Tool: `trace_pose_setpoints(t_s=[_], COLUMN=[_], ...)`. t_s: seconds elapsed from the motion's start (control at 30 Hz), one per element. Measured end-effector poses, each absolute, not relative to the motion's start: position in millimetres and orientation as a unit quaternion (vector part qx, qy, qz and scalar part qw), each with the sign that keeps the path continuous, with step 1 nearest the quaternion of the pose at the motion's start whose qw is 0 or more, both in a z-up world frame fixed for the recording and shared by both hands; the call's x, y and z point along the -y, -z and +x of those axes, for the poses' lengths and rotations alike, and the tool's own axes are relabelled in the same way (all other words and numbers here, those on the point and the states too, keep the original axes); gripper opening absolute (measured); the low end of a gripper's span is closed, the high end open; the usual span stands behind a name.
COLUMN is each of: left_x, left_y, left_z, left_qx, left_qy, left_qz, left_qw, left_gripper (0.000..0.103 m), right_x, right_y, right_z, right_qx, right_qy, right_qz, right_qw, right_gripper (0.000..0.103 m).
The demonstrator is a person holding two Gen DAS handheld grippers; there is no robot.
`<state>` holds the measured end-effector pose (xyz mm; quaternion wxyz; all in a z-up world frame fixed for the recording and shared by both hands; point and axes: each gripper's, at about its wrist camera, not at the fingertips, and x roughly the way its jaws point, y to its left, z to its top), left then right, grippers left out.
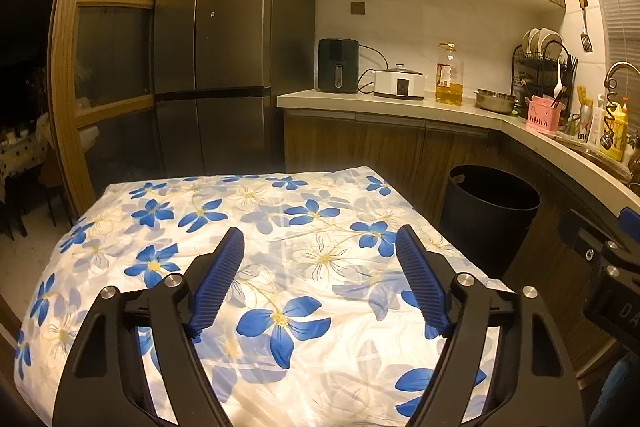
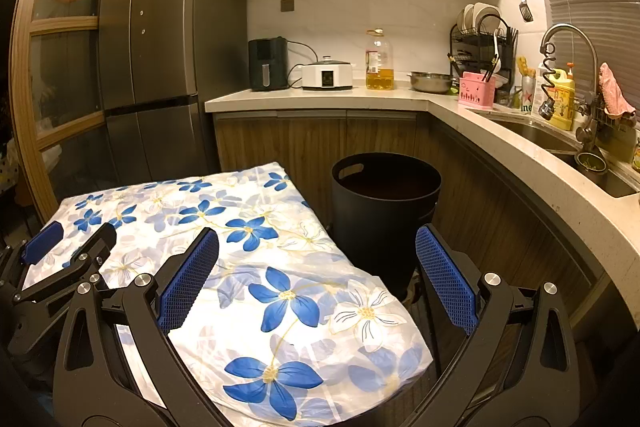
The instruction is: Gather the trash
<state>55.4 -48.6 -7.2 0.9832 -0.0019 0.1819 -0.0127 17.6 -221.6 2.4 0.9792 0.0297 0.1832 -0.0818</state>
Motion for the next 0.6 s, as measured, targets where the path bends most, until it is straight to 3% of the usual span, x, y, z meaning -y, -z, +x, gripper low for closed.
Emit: trace_pose_setpoints(t_s=[0.07, 0.4, 0.6], left_x=[49.0, 48.8, 48.1], left_y=[7.9, 9.5, 10.0], left_z=[56.1, 55.4, 54.2], left_qx=[-0.182, -0.185, -0.181], left_qy=[0.013, 0.011, -0.002], left_qz=[0.002, 0.003, 0.006], left_qw=[0.983, 0.983, 0.983], left_gripper=[0.069, 0.070, 0.091], right_x=[221.2, 220.8, 220.6], right_y=[-2.0, -0.5, 0.4], right_z=[18.0, 18.4, 17.9], right_qx=[-0.184, -0.184, -0.185], right_qy=[0.083, 0.085, 0.085], right_qz=[0.030, 0.031, 0.033], right_qw=[0.979, 0.979, 0.979], right_gripper=[0.098, 0.098, 0.098])
